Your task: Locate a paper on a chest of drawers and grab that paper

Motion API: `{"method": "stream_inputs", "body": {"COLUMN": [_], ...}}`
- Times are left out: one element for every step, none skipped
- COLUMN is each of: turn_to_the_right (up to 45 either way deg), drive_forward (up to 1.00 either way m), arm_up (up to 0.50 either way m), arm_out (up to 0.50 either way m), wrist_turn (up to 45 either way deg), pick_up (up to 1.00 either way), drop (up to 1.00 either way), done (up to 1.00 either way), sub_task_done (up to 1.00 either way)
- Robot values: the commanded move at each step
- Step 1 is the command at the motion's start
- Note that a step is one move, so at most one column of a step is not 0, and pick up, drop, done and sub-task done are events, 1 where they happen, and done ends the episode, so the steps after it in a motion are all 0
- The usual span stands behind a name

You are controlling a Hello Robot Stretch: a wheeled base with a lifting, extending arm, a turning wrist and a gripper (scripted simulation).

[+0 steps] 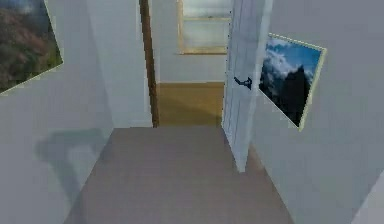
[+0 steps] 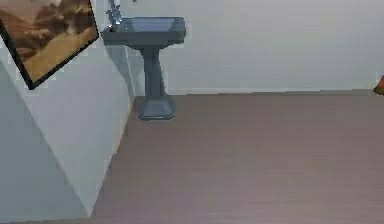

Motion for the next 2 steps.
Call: {"method": "stream_inputs", "body": {"turn_to_the_right": [0.0,0.0], "drive_forward": [1.0,0.95], "arm_up": [0.0,0.0], "arm_out": [0.0,0.0], "wrist_turn": [0.0,0.0], "pick_up": [0.0,0.0], "drop": [0.0,0.0], "done": [0.0,0.0], "sub_task_done": [0.0,0.0]}}
